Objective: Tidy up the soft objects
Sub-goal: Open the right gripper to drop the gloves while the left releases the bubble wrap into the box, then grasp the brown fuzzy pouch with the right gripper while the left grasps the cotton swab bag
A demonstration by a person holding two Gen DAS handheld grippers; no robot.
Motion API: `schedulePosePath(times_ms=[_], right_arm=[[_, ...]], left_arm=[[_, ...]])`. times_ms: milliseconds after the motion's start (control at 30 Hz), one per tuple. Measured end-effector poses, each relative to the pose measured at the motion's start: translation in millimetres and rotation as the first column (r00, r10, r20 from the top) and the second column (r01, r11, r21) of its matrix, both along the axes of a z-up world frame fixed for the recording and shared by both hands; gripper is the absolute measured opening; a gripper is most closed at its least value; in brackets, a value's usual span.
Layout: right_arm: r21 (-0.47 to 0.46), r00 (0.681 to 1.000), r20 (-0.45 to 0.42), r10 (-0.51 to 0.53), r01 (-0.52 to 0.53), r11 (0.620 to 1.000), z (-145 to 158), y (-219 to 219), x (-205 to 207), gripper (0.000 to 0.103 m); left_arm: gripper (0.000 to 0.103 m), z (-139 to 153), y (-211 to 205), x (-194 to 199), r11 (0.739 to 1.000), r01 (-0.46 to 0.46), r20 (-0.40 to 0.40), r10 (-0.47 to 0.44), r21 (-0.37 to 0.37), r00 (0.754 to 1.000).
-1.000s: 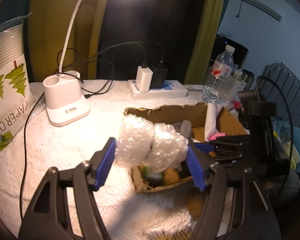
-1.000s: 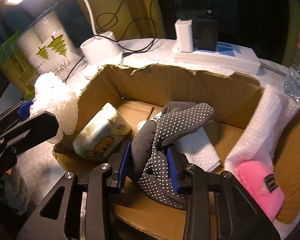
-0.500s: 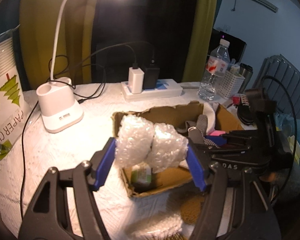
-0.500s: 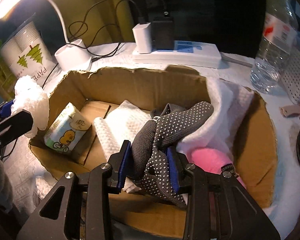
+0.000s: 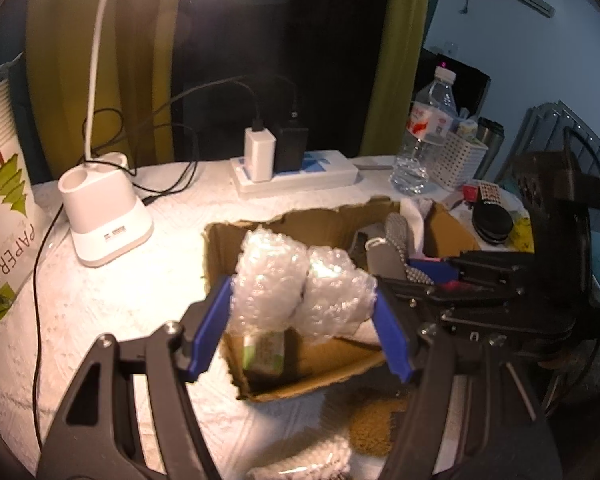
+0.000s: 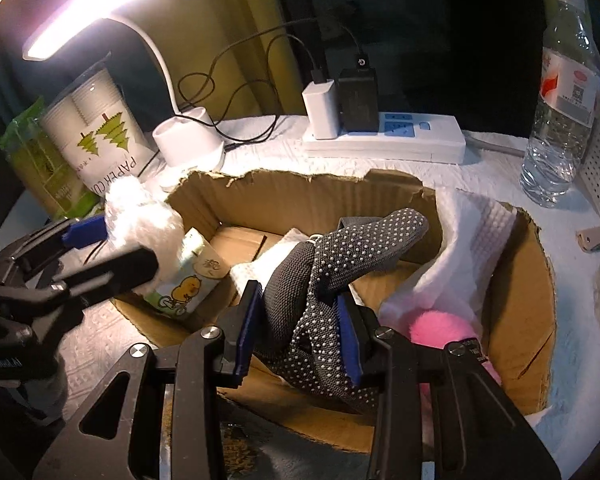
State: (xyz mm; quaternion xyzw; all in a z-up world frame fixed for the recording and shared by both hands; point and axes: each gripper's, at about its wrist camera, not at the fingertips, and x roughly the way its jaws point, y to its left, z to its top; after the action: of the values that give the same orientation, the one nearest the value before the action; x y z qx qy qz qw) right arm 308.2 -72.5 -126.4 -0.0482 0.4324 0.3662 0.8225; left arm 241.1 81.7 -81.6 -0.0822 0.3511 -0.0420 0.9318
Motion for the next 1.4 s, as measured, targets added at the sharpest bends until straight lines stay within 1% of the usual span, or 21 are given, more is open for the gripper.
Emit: schedulePosePath(times_ms=[100,167,233,333,500,600,833,1167,1233,1267,1400], right_arm=[[0.009,1.000,0.002,-0.015,0.015,1.000,2,-5,2,0.039],[0.010,1.000,-0.002,-0.025,0.025,1.000,1,-8,3,0.047],[0.015,0.999,-0.006,-0.033,0.033,0.999,2,-11,4,0.061],[0.021,0.999,-0.001,-0.039,0.039,0.999,5,-14,1,0.065],[0.029,0.998,0.013,-0.056,0.055,0.998,11,-21,-6,0.066],[0.033,0.997,0.021,-0.068,0.067,0.997,14,-27,-10,0.066],[0.039,0.996,0.038,-0.085,0.084,0.996,21,-36,-25,0.066],[0.045,0.995,0.063,-0.077,0.074,0.996,30,-40,-54,0.066],[0.046,0.995,0.069,-0.076,0.073,0.996,32,-40,-61,0.066],[0.045,0.995,0.072,-0.075,0.072,0.996,33,-40,-64,0.066],[0.041,0.994,0.084,-0.066,0.062,0.997,37,-39,-75,0.066]], left_arm=[[0.069,-2,0,-1,1.000,0.004,-0.010,-0.004,-0.011,1.000],[0.069,-5,-2,0,1.000,0.007,-0.025,-0.007,-0.011,1.000],[0.069,-6,-3,1,1.000,0.014,-0.039,-0.014,-0.018,0.999],[0.070,-7,-8,0,0.999,0.035,-0.050,-0.036,-0.024,0.998],[0.080,-6,-16,-5,0.998,0.057,-0.055,-0.059,-0.026,0.997],[0.084,-4,-18,-9,0.998,0.059,-0.047,-0.061,-0.028,0.997],[0.086,7,-19,-24,0.998,0.057,-0.013,-0.057,-0.022,0.998],[0.086,16,-18,-45,0.999,0.041,0.020,-0.040,-0.020,0.999],[0.089,17,-17,-50,0.999,0.036,0.026,-0.035,-0.024,0.999],[0.096,17,-16,-51,0.999,0.034,0.028,-0.033,-0.027,0.999],[0.097,16,-14,-61,0.999,0.024,0.032,-0.022,-0.035,0.999]])
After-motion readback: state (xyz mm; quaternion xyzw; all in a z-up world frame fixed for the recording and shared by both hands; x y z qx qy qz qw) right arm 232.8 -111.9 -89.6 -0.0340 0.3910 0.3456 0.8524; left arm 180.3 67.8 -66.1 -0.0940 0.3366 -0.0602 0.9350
